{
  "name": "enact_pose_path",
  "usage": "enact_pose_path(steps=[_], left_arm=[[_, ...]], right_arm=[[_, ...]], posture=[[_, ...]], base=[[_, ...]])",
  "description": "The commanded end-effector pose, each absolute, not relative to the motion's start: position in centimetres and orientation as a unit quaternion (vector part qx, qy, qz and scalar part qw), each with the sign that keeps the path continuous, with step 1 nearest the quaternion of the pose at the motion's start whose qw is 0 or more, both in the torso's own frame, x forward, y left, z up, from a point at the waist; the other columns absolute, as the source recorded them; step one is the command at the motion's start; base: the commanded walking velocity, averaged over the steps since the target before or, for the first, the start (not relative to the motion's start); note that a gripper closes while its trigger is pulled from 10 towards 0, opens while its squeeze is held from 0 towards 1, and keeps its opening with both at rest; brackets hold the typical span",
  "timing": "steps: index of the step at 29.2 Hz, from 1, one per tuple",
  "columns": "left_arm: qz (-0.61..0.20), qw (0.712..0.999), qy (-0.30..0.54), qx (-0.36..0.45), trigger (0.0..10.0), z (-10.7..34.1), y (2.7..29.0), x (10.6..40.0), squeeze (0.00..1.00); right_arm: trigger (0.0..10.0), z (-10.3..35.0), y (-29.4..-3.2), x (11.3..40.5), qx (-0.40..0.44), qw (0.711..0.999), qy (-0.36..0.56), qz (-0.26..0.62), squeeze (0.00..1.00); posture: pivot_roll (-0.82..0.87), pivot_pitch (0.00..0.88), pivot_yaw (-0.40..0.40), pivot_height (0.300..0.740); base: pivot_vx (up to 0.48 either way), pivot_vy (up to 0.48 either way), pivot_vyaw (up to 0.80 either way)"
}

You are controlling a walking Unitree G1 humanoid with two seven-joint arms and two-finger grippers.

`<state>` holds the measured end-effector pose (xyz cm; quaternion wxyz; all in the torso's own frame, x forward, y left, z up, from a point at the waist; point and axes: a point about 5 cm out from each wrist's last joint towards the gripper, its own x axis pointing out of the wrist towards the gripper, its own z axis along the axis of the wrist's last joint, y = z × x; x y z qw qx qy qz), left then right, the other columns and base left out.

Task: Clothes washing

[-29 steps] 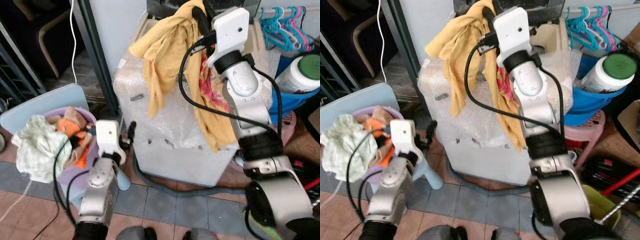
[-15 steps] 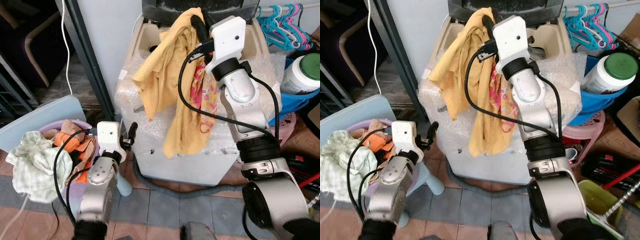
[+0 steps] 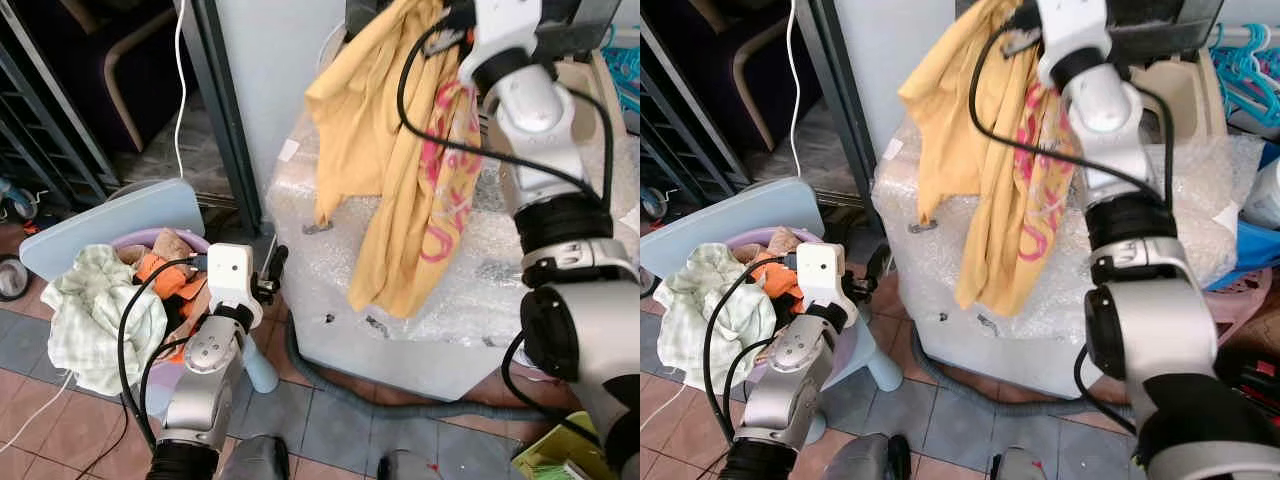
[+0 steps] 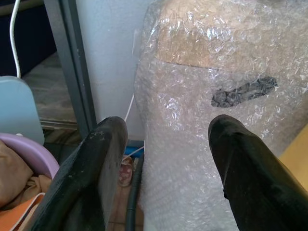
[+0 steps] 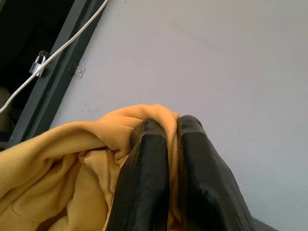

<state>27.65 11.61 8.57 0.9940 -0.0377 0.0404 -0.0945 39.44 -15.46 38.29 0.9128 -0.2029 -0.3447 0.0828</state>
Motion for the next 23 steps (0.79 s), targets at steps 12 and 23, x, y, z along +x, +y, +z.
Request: enact_pose_path(steps=[12, 23], left_arm=[[-0.054, 0.997, 0.036, -0.03, 10.0, 8.7, 12.7, 26.9, 0.0], [-0.066, 0.997, 0.042, -0.027, 10.0, 8.6, 12.4, 27.1, 0.0]], right_arm=[[10.0, 45.7, -18.2, 38.4, -0.223, 0.895, -0.386, 0.008, 0.0], [10.0, 29.7, -17.6, 41.7, -0.26, 0.939, -0.122, 0.19, 1.0]], posture=[[0.03, 0.073, 0.002, 0.74], [0.01, 0.078, 0.022, 0.74]], base=[[0.0, 0.0, 0.0], [0.0, 0.0, 0.0]])
